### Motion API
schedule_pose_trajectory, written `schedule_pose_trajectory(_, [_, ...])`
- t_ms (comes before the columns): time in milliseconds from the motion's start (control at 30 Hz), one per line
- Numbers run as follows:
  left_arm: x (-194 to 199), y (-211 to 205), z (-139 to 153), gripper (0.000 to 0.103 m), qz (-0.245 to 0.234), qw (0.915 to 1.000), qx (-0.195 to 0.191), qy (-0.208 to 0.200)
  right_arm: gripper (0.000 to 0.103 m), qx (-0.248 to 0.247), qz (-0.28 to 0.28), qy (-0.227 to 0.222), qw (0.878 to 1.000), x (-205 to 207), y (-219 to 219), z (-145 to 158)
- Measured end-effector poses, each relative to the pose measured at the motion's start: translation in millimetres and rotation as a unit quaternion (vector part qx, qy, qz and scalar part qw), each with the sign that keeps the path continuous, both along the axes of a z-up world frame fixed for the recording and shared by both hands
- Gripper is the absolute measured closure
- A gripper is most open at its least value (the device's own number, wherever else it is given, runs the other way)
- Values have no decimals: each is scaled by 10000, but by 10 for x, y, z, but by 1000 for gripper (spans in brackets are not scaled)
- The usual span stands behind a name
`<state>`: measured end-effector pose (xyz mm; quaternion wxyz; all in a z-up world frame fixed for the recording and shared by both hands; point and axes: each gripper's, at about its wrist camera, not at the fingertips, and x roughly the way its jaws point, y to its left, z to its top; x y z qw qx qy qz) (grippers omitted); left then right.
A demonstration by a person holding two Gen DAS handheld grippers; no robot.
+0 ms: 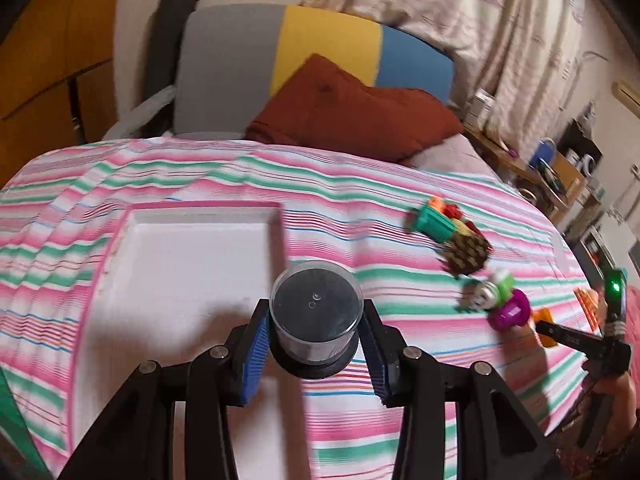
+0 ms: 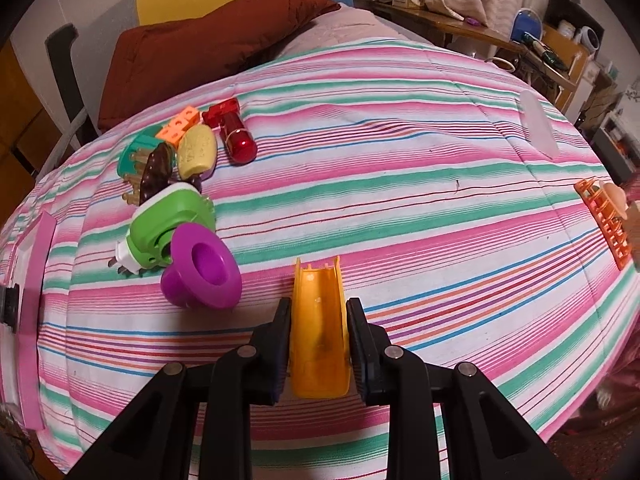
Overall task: Organize rigid objects
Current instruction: 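Carry the clear cup into the white tray and open the left tool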
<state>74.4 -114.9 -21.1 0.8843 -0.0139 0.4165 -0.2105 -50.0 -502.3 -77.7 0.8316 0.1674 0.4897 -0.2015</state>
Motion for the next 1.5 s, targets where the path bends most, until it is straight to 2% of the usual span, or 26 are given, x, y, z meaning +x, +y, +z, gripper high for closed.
schedule_pose_trajectory(233, [338, 446, -66, 60, 559, 9984, 72, 74, 76, -9, -20, -93, 10000, 9, -8, 10])
schedule_pose_trajectory(533, [927, 846, -257, 60, 1210, 9917, 347, 267, 76, -153, -20, -377, 9992, 13, 19, 95])
schedule_pose_trajectory(1000, [1369, 885, -446, 60, 1393, 9872, 720, 275, 76, -319, 24, -621, 9976, 25, 46, 178])
schedule_pose_trajectory(1200, [1343, 1005, -419, 59, 1583, 9856, 459, 391, 76, -393, 36, -819, 9959, 8, 72, 242])
schedule_pose_trajectory(1500, [889, 1137, -319, 58, 1627, 9864, 79, 228, 76, -566, 448, -1154, 9907, 29, 315, 335])
